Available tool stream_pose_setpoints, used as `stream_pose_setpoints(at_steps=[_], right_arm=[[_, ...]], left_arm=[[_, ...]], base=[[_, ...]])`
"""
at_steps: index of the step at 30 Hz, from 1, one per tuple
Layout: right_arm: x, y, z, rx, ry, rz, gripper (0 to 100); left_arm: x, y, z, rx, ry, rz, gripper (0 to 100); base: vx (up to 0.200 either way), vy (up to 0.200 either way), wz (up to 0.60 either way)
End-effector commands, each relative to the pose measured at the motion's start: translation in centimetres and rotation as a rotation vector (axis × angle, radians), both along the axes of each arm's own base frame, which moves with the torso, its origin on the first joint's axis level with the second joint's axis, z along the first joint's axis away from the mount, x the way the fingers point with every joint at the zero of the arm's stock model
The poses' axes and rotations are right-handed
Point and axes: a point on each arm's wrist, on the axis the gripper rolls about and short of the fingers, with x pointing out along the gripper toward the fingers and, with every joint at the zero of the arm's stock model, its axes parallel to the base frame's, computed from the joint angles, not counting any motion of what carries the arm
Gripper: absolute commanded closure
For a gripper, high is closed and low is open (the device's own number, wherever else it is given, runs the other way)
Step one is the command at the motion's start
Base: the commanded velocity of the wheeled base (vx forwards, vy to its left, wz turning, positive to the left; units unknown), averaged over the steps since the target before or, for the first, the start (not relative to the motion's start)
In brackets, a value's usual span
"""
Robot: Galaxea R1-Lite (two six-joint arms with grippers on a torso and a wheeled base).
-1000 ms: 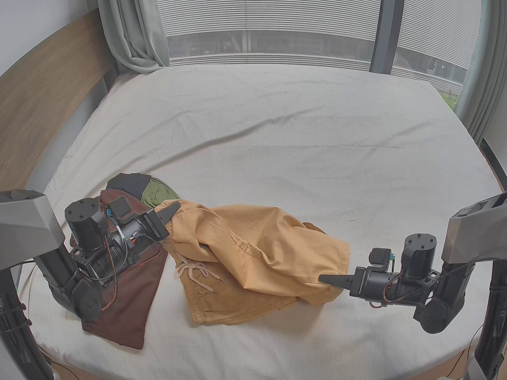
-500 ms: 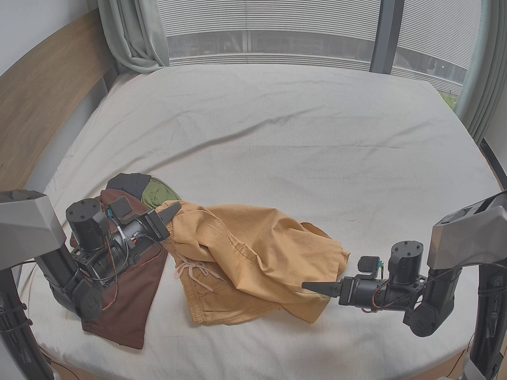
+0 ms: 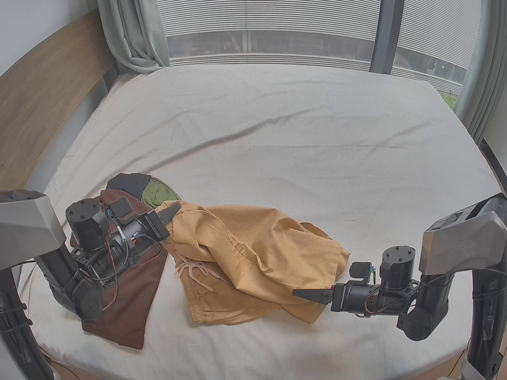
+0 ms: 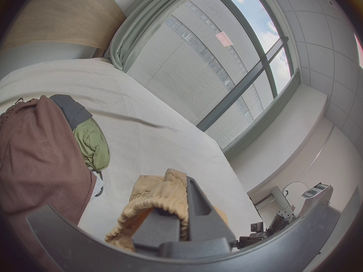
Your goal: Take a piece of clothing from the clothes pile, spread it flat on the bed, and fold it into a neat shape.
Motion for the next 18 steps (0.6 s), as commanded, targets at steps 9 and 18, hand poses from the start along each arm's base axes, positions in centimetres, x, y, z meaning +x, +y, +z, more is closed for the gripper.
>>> stream_pose_setpoints(at_steps=[9,18], right_arm=[[-0.12,0.25,-0.23,-0.003,0.006,0.009,100],[-0.14,-0.12,0.02,-0.002,0.003,-0.001,100]], left_arm=[[0.00,0.01,0.02,-0.001,-0.001,0.001,100],[0.02,-0.04,0.04,-0.001,-0.002,-0.001,100]], base=[[0.000,0.000,0.00],[0.000,0.000,0.00]])
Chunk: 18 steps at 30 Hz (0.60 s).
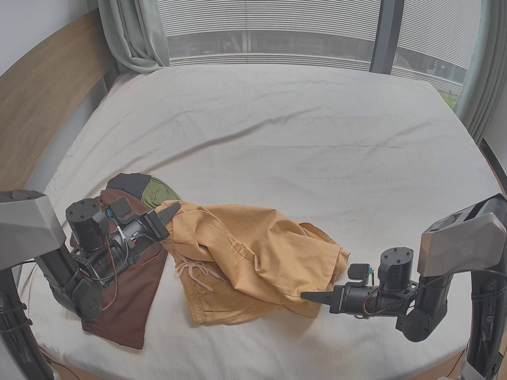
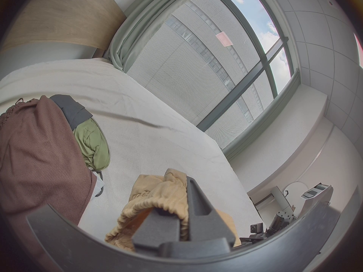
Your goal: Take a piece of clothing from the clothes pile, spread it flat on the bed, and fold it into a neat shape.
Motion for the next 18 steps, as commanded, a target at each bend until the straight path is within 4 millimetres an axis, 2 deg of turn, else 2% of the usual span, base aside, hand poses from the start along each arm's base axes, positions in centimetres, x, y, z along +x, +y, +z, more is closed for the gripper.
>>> stream_pose_setpoints(at_steps=[1,3,10,18], right_arm=[[0.0,-0.3,0.3,0.002,-0.004,-0.008,100],[-0.1,-0.4,0.6,0.005,-0.011,-0.011,100],[-0.4,-2.5,4.4,0.014,-0.152,-0.051,100],[-0.7,-3.3,6.2,0.028,-0.215,-0.067,100]], left_arm=[[0.0,0.0,0.1,-0.002,-0.004,-0.001,100],[0.0,0.0,0.1,-0.002,-0.004,-0.001,100],[-0.1,0.0,0.8,0.012,-0.038,-0.001,100],[-0.3,-0.1,1.0,0.024,-0.053,-0.008,100]], base=[[0.000,0.000,0.00],[0.000,0.000,0.00],[0.000,0.000,0.00],[0.000,0.000,0.00]])
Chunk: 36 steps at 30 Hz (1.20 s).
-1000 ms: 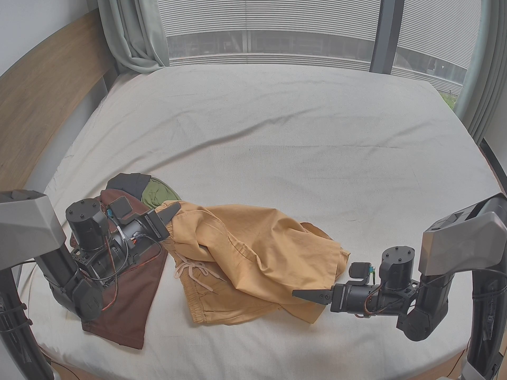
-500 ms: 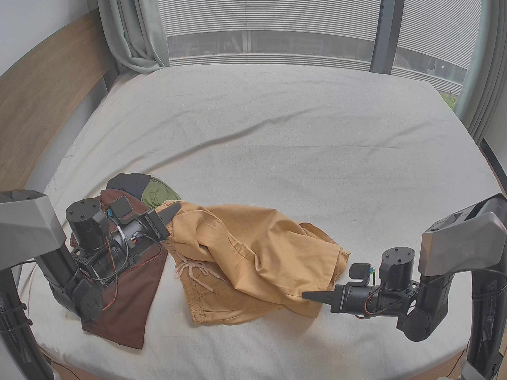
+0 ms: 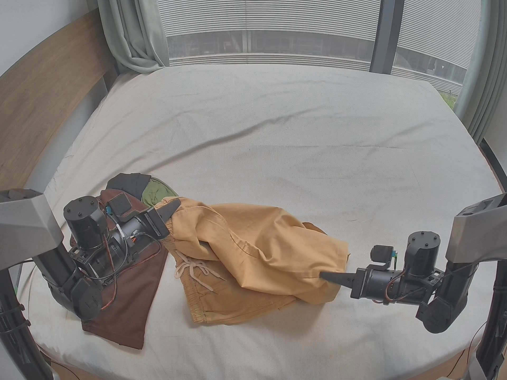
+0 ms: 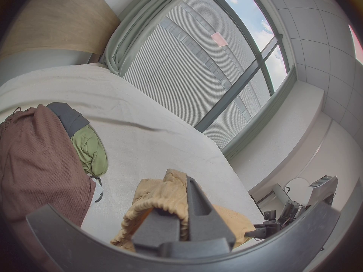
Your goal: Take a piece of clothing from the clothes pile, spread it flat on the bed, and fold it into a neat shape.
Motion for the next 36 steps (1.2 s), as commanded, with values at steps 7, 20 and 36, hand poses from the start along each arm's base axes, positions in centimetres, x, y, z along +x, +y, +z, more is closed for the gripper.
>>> stream_pose_setpoints(at_steps=[7,20,36], right_arm=[[-0.6,-1.9,3.3,0.037,-0.096,-0.049,100],[-0.6,-3.4,6.1,0.069,-0.198,-0.094,100],[-1.0,-3.5,8.0,0.092,-0.271,-0.102,100]], left_arm=[[0.0,0.2,0.4,0.019,-0.027,0.003,100],[-0.5,0.2,1.5,0.064,-0.090,-0.023,100],[-0.4,1.7,1.3,0.211,-0.182,-0.127,100]], base=[[0.000,0.000,0.00],[0.000,0.000,0.00],[0.000,0.000,0.00]])
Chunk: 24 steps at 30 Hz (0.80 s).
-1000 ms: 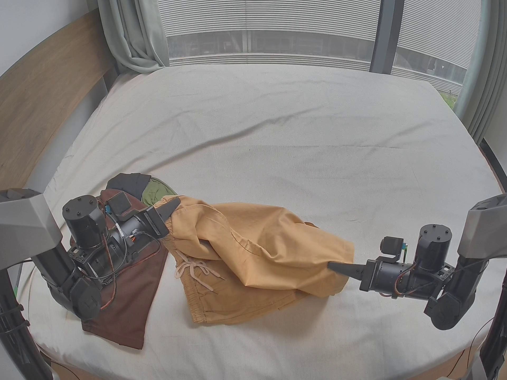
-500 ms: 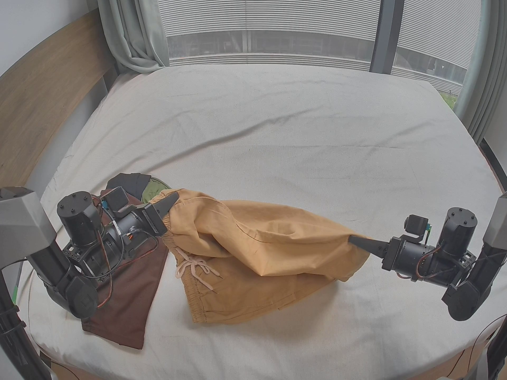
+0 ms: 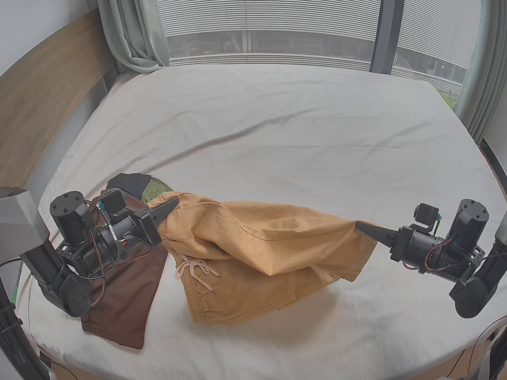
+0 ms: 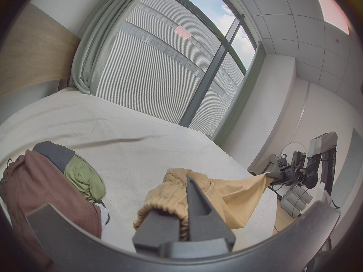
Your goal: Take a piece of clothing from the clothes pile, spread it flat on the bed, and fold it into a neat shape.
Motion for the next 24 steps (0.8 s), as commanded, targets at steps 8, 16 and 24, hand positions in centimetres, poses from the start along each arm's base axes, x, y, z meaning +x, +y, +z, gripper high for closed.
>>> stream_pose_setpoints(at_steps=[8,16,24], right_arm=[[0.6,-0.4,1.1,0.015,-0.054,-0.018,100],[1.4,-1.4,1.7,0.021,-0.082,-0.059,100],[2.0,-2.2,2.2,0.030,-0.105,-0.096,100]], left_arm=[[0.9,0.2,0.7,-0.008,-0.040,0.007,100],[1.2,0.8,0.7,-0.007,-0.045,0.021,100],[1.5,1.5,0.8,-0.007,-0.053,0.040,100]], base=[[0.000,0.000,0.00],[0.000,0.000,0.00],[0.000,0.000,0.00]])
